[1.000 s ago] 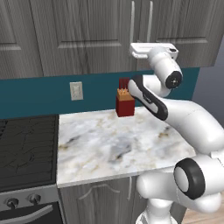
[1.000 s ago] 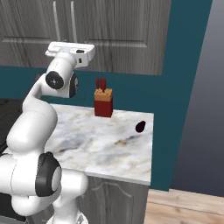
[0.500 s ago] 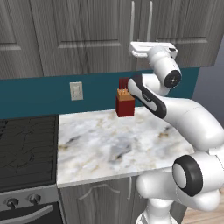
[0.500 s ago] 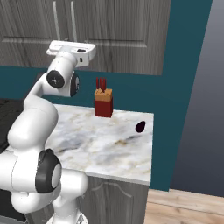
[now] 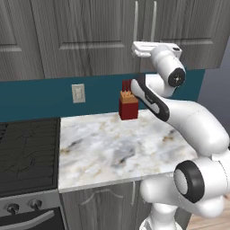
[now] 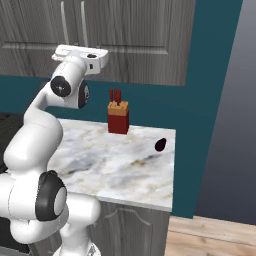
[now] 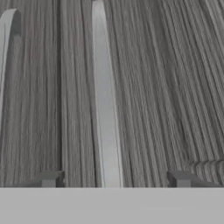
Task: Pick the sponge and sponge from the cabinet and place them on the counter.
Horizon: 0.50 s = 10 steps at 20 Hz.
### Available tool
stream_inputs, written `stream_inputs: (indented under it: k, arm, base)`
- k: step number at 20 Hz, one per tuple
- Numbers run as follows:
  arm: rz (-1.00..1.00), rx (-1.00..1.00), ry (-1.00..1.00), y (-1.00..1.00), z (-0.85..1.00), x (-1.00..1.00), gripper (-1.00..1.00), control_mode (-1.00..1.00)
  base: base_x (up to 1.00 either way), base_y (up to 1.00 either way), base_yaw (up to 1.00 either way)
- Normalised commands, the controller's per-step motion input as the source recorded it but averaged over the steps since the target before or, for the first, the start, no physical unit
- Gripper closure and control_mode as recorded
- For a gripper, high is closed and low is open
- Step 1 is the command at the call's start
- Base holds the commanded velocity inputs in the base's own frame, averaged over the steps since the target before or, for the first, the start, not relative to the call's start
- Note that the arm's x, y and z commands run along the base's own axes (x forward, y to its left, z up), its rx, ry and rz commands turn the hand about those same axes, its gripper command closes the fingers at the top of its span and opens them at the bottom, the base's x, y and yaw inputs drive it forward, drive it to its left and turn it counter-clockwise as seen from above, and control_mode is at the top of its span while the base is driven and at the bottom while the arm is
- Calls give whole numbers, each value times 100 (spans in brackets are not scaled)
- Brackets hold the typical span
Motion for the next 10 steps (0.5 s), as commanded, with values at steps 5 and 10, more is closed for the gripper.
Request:
stream_inputs:
  k: [5,10]
  arm:
    - [1,0,22,5,0,42,100,-100]
    - [3,2,31,0,0,48,100,-100]
  base:
    - [0,0,0]
    - [0,0,0]
